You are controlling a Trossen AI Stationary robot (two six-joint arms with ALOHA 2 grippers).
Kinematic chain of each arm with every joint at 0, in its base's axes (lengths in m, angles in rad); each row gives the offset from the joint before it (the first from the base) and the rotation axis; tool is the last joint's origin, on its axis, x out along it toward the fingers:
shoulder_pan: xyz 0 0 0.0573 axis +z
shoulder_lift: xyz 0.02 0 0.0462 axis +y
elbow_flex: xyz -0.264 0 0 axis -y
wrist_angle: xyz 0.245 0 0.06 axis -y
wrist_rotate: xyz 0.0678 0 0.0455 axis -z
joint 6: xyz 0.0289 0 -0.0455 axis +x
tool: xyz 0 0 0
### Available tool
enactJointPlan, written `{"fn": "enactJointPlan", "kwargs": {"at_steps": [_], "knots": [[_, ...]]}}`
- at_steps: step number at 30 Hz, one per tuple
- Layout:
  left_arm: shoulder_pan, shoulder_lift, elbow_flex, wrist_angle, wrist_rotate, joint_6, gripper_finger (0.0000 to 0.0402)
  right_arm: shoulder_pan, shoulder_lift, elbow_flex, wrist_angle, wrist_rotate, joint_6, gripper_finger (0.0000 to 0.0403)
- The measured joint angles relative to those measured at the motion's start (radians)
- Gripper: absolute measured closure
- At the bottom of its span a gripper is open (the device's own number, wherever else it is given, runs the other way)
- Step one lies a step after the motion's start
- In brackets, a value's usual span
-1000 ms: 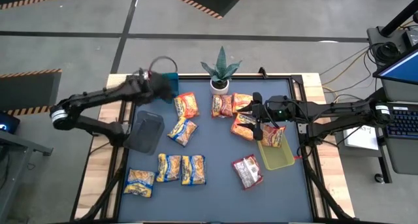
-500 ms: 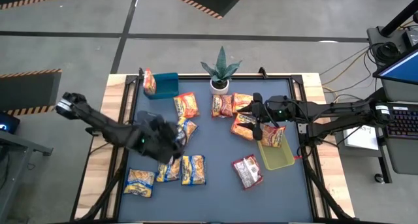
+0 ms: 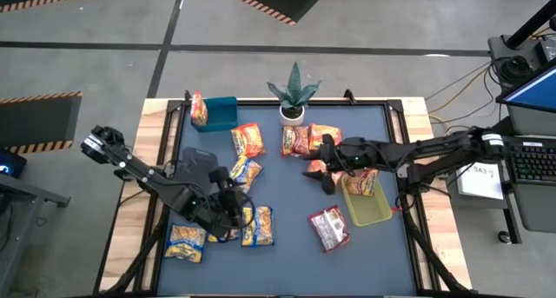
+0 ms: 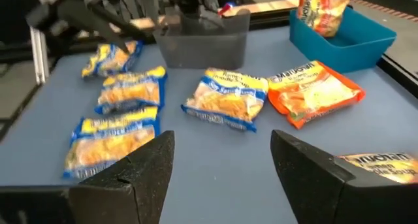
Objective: Sort Maruchan noodles
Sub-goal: Put the blue noodle pack into the black bin
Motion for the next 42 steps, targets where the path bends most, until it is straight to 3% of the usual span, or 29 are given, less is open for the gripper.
{"fn": "enactJointPlan", "kwargs": {"at_steps": [6,13,20,28,33,39,42], "knots": [[0.0,-0.059,-0.099,-0.008,-0.001,0.018,0.0269,-0.01,0.072,0.096,-0.016,0.005,0.073,0.0216],[0.03,-0.248,-0.204,-0.002,-0.068,0.061,0.039,-0.012,0.189,0.329,-0.225,0.058,0.072,0.0308],[0.037,-0.483,-0.285,0.071,-0.401,0.054,0.0383,-0.02,0.406,0.582,-0.268,0.089,0.056,0.0385],[0.036,-0.594,-0.354,0.082,-0.409,0.031,0.04,-0.047,0.636,0.842,-0.462,0.194,0.032,0.0394],[0.036,-0.599,-0.345,0.082,-0.409,0.031,0.0401,-0.057,0.755,0.915,-0.479,0.262,0.025,0.0394],[0.036,-0.584,-0.335,0.083,-0.407,0.024,0.0401,-0.063,0.878,0.971,-0.469,0.453,-0.022,0.0394],[0.036,-0.575,-0.335,0.084,-0.404,0.016,0.0401,-0.072,0.943,1.013,-0.454,0.477,-0.039,0.0394]]}}
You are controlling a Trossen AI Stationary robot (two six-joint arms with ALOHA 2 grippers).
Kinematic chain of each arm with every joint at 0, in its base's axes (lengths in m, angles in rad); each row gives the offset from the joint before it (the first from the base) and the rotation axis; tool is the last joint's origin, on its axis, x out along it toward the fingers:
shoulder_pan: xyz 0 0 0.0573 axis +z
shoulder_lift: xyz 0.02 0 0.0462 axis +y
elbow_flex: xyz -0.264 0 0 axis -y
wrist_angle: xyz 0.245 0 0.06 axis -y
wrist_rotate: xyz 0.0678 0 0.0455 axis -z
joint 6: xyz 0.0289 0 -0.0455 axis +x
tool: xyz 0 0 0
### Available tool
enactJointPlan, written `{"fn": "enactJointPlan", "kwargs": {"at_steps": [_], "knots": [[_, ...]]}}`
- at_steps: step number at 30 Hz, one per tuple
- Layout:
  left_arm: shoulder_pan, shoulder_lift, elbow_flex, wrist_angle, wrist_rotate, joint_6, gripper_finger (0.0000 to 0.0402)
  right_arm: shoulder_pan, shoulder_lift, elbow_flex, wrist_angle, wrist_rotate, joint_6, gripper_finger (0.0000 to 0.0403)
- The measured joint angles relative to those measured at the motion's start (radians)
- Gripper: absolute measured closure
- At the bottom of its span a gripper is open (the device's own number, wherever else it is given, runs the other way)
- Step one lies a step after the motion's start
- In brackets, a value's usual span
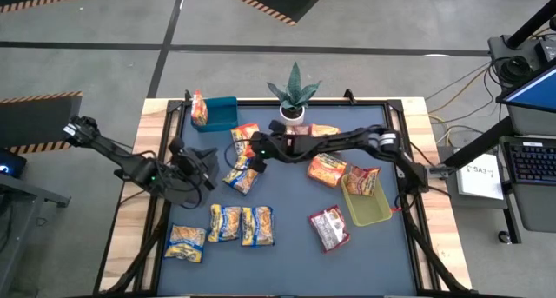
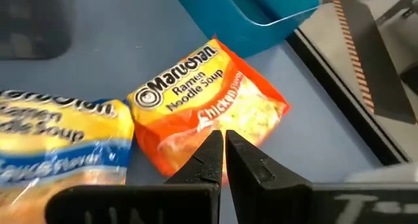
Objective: Sort Maruchan noodles
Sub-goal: Put the blue noodle pack into the black bin
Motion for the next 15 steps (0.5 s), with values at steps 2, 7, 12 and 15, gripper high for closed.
{"fn": "enactJointPlan", "kwargs": {"at_steps": [2,7,12,15], "knots": [[0.0,0.006,0.0,0.001,0.006,-0.007,0.0401,-0.007,0.05,0.036,0.025,0.0,-0.019,0.0394],[0.0,0.012,0.0,0.001,0.016,-0.008,0.0402,-0.028,0.159,0.136,0.033,-0.01,-0.04,0.0394],[0.0,0.012,0.0,0.0,0.015,-0.007,0.0402,-0.046,0.233,0.265,-0.043,-0.06,-0.037,0.0394],[0.0,0.012,0.0,-0.002,0.015,-0.005,0.0402,-0.048,0.266,0.322,-0.101,-0.063,-0.036,0.0394]]}}
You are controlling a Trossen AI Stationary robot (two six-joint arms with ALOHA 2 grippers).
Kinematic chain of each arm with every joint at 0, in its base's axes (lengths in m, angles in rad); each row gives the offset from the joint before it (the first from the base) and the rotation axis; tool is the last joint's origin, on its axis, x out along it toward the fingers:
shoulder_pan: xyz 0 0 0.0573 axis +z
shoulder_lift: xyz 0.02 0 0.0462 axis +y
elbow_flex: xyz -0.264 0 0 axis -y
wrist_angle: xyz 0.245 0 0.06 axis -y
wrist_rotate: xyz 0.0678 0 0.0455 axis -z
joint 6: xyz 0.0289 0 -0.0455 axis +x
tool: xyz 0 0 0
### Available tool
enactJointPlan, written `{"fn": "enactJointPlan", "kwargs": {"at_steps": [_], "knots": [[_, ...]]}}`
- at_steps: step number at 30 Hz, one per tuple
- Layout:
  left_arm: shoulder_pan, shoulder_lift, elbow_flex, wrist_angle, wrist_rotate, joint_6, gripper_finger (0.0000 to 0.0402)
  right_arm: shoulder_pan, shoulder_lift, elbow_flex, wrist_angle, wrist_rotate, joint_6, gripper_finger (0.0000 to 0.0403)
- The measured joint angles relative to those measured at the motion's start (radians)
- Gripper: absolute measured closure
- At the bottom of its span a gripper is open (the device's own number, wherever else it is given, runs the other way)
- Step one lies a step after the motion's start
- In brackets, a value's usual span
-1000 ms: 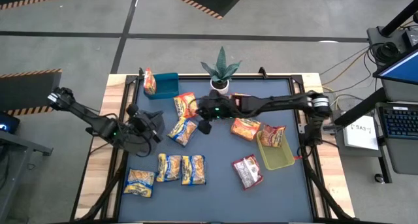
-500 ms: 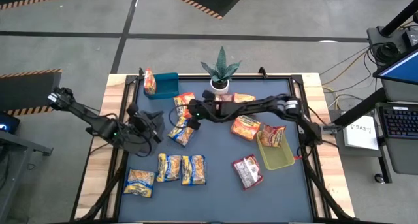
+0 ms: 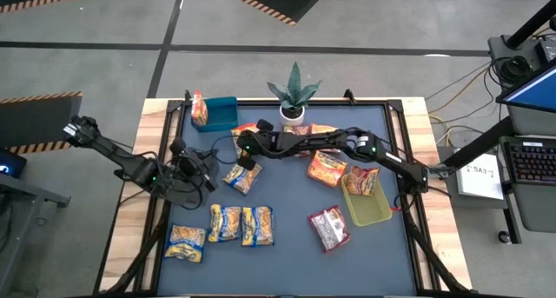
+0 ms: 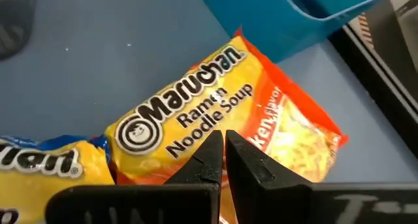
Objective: Sort Maruchan noodles
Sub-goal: Put the blue noodle pack into the black bin
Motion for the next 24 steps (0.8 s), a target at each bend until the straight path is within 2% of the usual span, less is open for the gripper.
{"fn": "enactJointPlan", "kwargs": {"at_steps": [14,24], "knots": [[0.0,0.0,0.0,-0.001,0.0,0.015,0.0402,0.004,-0.005,0.025,-0.223,-0.138,0.051,0.0394],[-0.001,0.002,-0.001,0.001,0.0,0.016,0.0402,0.053,-0.05,0.021,-0.404,-0.19,0.083,0.0394]]}}
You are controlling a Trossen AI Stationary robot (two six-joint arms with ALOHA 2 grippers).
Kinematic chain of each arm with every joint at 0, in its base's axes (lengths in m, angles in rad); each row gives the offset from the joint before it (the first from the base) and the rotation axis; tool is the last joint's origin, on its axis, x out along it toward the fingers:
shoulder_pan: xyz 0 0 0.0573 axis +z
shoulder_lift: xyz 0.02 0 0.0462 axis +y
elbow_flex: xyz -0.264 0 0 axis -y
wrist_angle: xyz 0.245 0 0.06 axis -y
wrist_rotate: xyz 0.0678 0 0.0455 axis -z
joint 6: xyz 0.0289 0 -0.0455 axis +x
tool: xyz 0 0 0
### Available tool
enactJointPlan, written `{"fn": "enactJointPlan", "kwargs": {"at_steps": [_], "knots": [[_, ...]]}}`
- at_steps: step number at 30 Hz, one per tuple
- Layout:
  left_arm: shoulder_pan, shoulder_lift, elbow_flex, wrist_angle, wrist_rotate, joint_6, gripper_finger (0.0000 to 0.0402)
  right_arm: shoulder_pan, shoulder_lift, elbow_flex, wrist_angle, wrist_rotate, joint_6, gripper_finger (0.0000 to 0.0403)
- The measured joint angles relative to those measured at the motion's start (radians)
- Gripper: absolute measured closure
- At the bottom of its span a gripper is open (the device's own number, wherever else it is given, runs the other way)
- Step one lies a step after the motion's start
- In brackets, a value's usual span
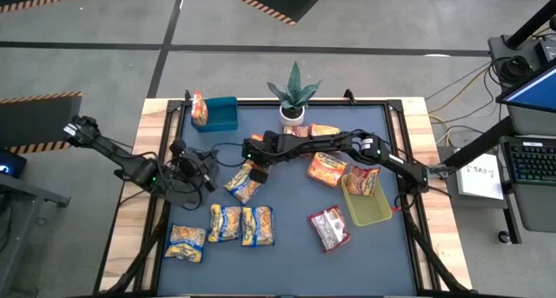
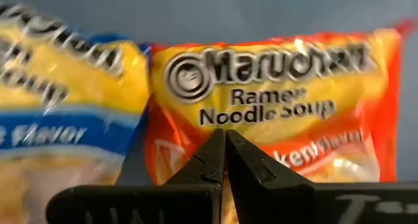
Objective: Sort Maruchan noodles
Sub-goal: Put the blue noodle pack into the black bin
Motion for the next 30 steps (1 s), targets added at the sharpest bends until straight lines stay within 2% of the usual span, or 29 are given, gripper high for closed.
{"fn": "enactJointPlan", "kwargs": {"at_steps": [6,14,16,21,25,30], "knots": [[0.001,0.002,0.0,0.002,0.014,0.0,0.0402,0.028,-0.077,-0.005,-0.075,-0.01,0.002,0.0394],[0.001,0.014,0.0,0.0,0.194,0.001,0.0402,0.085,-0.177,-0.055,-0.238,-0.004,0.012,0.0394],[0.001,0.024,0.0,0.002,0.219,0.001,0.0401,0.101,-0.212,-0.091,-0.251,-0.033,0.012,0.0394],[0.002,0.064,0.0,0.006,0.286,0.001,0.0402,0.128,-0.323,-0.263,-0.185,-0.125,-0.011,0.0394],[0.002,0.108,0.0,0.043,0.326,0.023,0.0402,0.125,-0.443,-0.41,-0.063,-0.137,-0.023,0.0394],[0.003,0.17,0.014,0.089,0.455,0.082,0.0401,0.096,-0.576,-0.577,0.098,-0.156,0.068,0.0394]]}}
